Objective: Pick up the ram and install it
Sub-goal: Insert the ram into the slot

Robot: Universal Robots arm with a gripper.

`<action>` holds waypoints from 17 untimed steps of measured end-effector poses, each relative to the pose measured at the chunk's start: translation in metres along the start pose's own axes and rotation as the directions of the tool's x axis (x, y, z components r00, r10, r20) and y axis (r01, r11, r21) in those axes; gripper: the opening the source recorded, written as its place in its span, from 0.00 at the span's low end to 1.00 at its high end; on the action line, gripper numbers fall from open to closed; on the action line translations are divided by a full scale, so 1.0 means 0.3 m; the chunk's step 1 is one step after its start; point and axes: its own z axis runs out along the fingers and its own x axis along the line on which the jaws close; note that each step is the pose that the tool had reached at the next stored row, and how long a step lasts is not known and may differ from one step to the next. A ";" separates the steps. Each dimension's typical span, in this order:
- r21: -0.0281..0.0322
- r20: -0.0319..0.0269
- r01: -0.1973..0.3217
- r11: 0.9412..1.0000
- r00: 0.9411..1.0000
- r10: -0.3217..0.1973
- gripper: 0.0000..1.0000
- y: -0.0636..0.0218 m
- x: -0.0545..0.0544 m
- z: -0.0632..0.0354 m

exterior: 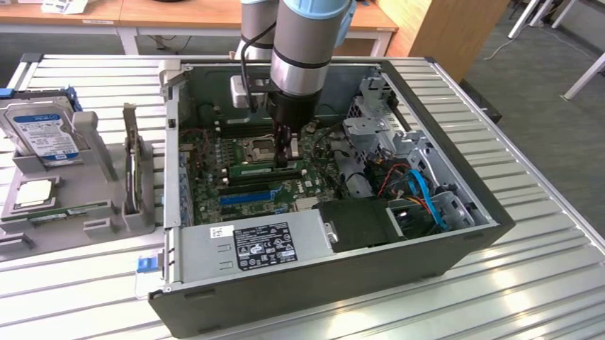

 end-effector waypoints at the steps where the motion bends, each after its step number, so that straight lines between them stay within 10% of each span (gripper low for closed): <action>1: 0.000 0.000 0.000 1.000 1.000 0.000 0.11 0.000 0.000 0.000; 17: 0.001 0.003 0.000 1.000 1.000 0.000 0.11 0.001 0.002 0.004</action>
